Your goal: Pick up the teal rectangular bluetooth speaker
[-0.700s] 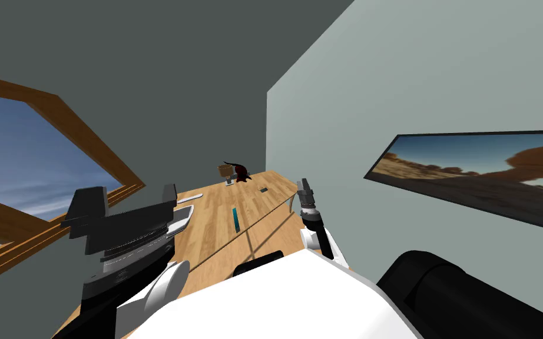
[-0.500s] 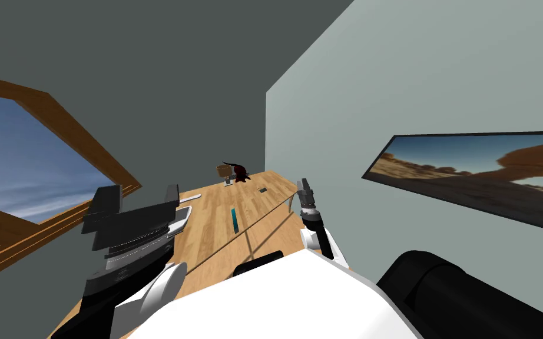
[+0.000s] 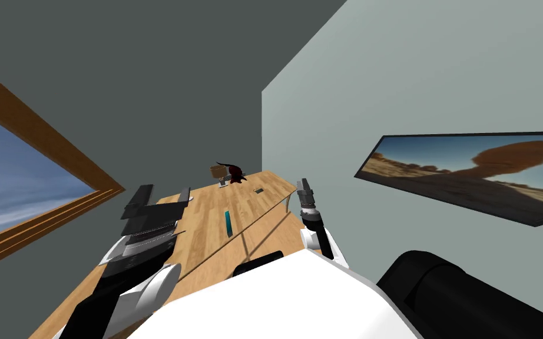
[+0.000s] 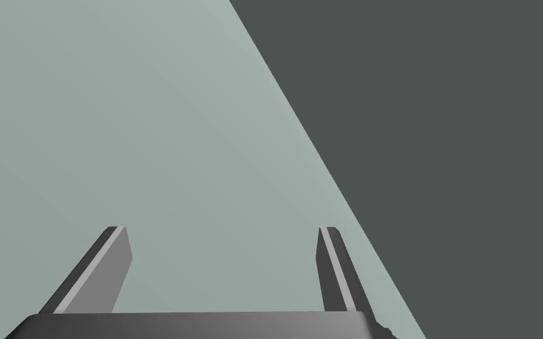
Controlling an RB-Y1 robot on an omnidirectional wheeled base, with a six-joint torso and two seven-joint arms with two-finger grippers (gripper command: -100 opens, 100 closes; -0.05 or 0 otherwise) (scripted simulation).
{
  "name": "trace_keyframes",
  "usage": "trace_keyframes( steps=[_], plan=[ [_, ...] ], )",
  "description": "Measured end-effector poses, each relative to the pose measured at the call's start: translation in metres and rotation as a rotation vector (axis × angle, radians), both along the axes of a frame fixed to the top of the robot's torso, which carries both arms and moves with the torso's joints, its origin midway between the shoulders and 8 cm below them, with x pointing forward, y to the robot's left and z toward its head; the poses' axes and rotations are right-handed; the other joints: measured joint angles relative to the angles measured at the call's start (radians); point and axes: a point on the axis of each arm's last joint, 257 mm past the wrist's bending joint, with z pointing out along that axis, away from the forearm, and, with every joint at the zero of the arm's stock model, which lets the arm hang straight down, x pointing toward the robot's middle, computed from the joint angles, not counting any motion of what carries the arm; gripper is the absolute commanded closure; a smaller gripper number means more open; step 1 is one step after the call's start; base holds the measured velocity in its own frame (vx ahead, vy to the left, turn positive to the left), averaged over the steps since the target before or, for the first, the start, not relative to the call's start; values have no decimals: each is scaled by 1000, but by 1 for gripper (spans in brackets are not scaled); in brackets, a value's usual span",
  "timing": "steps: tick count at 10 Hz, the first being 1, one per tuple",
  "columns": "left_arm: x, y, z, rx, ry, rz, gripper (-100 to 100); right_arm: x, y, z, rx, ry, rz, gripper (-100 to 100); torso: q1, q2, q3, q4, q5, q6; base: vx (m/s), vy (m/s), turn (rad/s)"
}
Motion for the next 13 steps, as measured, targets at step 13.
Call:
trace_keyframes(
  steps=[13],
  plan=[
    [76, 69, -117, -227, 427, -81, -100, 0, 0, 0, 0, 0, 0, 0, -1, -1, 0, 0, 0, 0, 22, -71, -77]
  ],
)
